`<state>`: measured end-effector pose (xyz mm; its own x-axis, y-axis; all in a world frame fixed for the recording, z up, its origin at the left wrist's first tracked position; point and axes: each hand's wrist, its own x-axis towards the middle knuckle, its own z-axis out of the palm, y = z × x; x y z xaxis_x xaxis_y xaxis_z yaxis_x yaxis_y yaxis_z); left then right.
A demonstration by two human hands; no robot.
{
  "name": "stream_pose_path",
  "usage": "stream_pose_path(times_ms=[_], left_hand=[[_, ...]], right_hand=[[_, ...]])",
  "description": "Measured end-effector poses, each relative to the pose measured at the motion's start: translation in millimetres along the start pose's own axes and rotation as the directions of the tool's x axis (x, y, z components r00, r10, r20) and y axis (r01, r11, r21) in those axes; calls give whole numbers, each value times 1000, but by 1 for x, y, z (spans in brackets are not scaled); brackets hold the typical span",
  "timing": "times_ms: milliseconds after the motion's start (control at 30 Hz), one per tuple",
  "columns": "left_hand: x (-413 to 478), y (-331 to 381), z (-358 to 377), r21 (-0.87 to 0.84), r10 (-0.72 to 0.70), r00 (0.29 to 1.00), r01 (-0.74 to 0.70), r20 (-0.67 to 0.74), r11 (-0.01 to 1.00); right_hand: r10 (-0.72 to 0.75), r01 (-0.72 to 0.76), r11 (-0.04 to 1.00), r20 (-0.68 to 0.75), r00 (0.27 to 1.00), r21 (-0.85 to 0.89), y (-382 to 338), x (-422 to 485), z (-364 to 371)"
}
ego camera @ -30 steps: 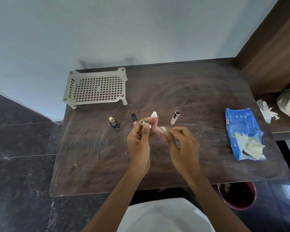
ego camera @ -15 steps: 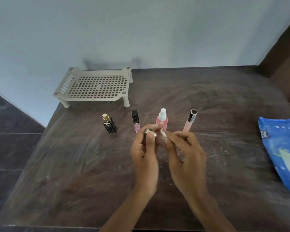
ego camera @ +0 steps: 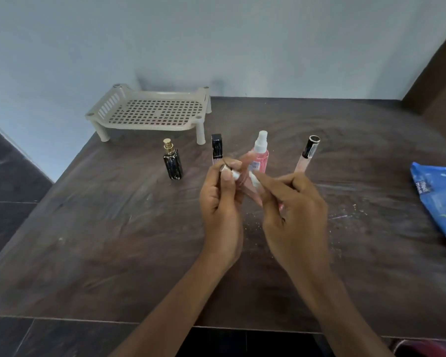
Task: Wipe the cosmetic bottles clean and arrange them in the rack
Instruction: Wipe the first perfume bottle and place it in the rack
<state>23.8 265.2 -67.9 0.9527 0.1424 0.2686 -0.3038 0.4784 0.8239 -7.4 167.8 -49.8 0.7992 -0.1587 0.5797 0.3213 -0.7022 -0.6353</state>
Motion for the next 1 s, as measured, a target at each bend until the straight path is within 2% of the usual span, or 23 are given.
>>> stream_pose_path(times_ms=[100, 233, 433, 600, 800, 900, 1000], left_hand=[[-1, -8, -3, -72, -48, 998, 45, -42, 996], [-5, -10, 1, -51, -47, 999, 48, 22, 998], [-5, -7, -1, -84, -59, 995, 65, 75, 994], [-4, -7, 0, -87, -62, 997, 65, 43, 994], [-13, -1, 4, -84, -85, 986, 97, 143, 992], [-10, 3, 3, -137, -90, 990, 105, 113, 985], [-7, 5, 4, -148, -80, 995, 89, 65, 985]], right_hand=[[38, -37, 997, 13, 999, -67, 11, -16, -4], [69, -68, 991, 7, 998, -114, 9, -23, -5], [-7, 6, 1000, -12, 1000, -31, -2, -9, 3], [114, -108, 989, 56, 992, -100, 20, -34, -11], [63, -63, 998, 18, 998, 2, -5, -16, -5], [25, -26, 999, 28, 999, 22, -4, -17, -3], [49, -48, 999, 40, 998, -10, 13, -34, -7]])
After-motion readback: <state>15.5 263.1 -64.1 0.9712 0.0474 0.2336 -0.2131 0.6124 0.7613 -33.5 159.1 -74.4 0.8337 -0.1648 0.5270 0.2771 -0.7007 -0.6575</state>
